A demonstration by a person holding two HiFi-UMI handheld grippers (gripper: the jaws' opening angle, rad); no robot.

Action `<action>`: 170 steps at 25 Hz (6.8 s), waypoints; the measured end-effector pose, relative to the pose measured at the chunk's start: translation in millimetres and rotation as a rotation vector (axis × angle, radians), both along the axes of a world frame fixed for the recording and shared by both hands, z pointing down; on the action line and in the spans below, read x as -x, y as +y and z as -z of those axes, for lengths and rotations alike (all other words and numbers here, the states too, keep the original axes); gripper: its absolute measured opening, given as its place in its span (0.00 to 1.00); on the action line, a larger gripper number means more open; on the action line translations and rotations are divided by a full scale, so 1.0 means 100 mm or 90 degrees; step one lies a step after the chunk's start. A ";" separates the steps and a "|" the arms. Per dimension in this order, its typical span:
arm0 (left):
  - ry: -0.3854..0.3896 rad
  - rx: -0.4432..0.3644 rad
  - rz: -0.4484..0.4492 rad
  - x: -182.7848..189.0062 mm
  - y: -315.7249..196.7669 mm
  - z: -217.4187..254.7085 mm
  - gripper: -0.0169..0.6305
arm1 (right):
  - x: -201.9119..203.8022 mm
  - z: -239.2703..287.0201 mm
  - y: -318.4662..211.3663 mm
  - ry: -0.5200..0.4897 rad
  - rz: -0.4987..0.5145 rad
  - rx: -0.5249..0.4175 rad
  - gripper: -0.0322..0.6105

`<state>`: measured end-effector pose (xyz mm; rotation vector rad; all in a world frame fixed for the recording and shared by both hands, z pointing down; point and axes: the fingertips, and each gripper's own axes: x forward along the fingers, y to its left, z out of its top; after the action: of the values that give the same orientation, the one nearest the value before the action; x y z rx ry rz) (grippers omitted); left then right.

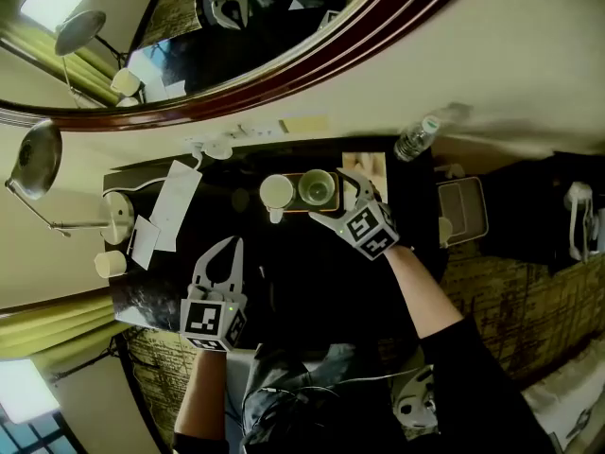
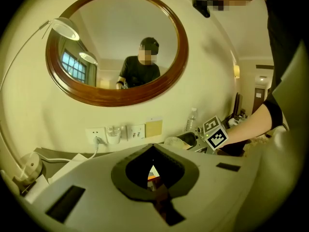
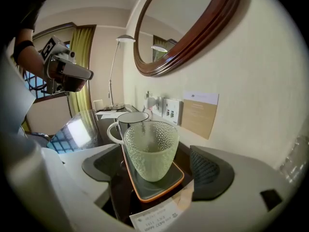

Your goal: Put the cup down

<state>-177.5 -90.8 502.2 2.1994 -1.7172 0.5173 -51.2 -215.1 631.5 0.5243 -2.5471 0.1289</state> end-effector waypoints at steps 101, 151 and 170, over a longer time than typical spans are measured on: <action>0.032 -0.063 -0.214 0.04 0.62 0.83 0.00 | -0.74 0.63 1.87 0.051 -0.288 0.035 0.67; 0.066 0.024 -0.213 -0.16 0.18 0.25 0.67 | -1.51 1.36 1.85 -0.107 -0.436 0.095 0.07; -0.059 0.190 -0.202 -0.42 -1.01 -1.10 0.84 | -1.68 0.70 1.78 -0.063 -0.449 0.133 0.07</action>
<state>-135.0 -192.1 611.9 2.2598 -1.2348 0.9003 116.8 -37.4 561.4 1.3279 -2.2854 0.6745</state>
